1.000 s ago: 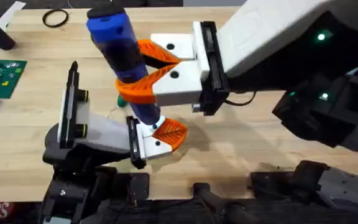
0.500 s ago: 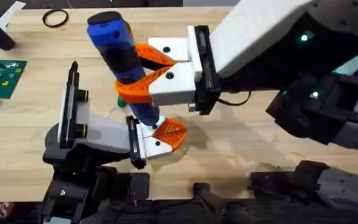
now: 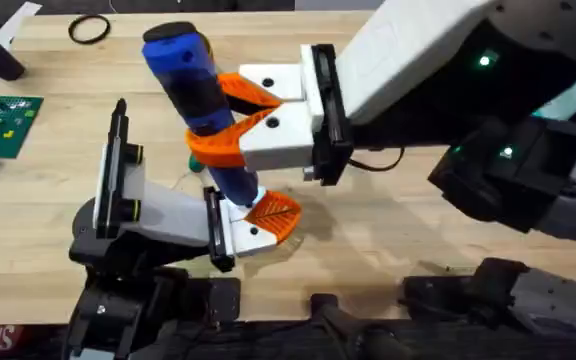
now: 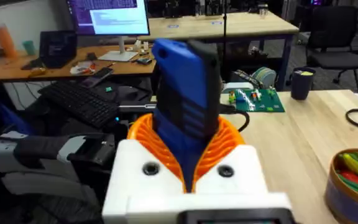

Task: Pick up the gripper from the table and insert it into the empty holder that is missing its gripper. Then pick up a screw, insert it into the mounting hole, and use the screwdriver to tighten it. Finally, clean up the table by picking up the vegetable and placing it into the bucket.

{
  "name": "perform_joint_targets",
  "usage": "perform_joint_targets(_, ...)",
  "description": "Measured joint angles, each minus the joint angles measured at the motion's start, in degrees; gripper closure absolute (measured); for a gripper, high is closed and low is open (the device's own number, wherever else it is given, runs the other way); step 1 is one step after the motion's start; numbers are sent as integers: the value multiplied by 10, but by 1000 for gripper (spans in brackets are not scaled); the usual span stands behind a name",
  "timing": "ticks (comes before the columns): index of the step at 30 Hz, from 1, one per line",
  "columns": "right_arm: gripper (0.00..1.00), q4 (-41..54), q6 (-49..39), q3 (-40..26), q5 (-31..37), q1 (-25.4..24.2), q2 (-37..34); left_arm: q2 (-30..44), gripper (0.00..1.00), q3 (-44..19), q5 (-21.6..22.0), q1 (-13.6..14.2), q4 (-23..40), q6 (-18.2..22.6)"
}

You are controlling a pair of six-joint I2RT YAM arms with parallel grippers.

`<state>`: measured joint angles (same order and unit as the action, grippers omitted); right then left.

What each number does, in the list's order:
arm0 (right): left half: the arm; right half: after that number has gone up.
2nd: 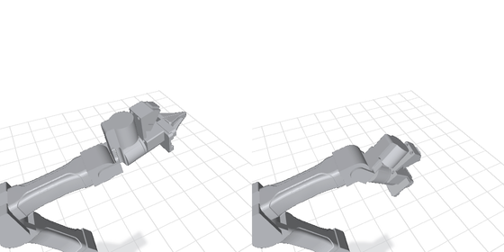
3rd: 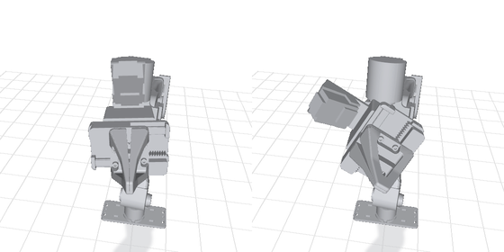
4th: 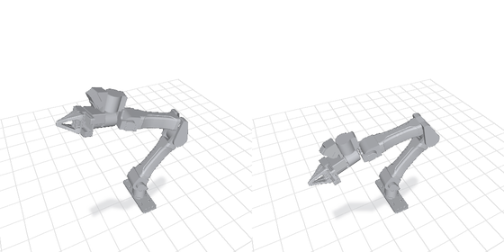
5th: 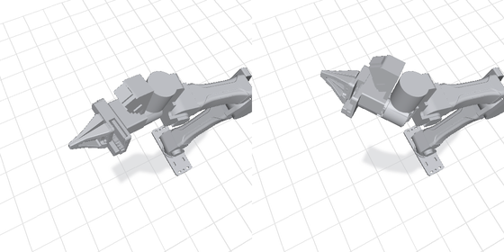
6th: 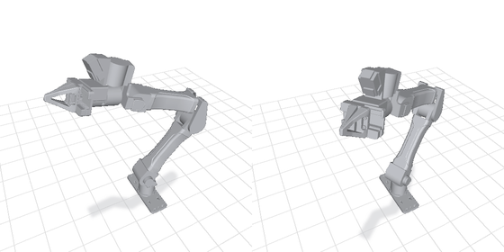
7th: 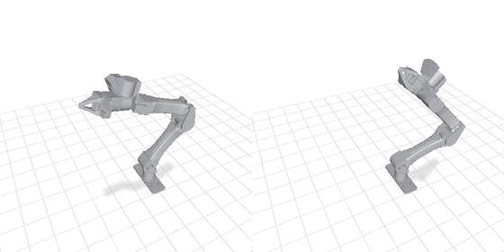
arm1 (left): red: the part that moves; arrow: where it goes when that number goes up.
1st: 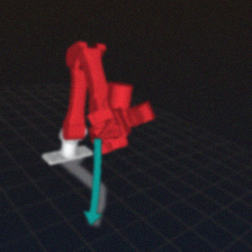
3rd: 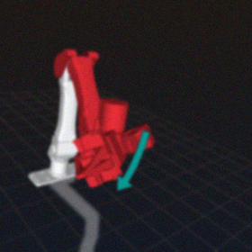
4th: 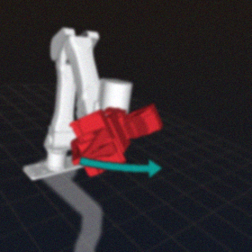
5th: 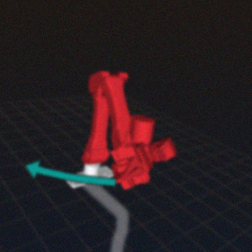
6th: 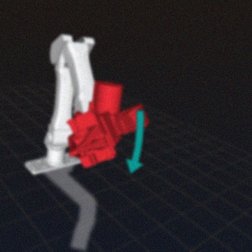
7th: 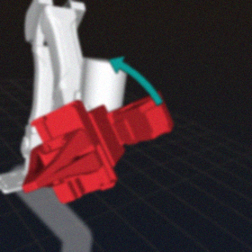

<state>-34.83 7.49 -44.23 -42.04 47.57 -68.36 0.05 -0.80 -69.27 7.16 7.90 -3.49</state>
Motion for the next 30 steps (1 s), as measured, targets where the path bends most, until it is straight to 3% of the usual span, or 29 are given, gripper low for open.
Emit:
perform_joint_targets(21, 973, 7, 0, 0, 2, 0, 0, 0, 992, 0, -2, 0, 0, -5)
perform_joint_targets(30, 973, -32, 8, 17, 2, 0, 0, 0, 991, 0, -2, 0, 0, -8)
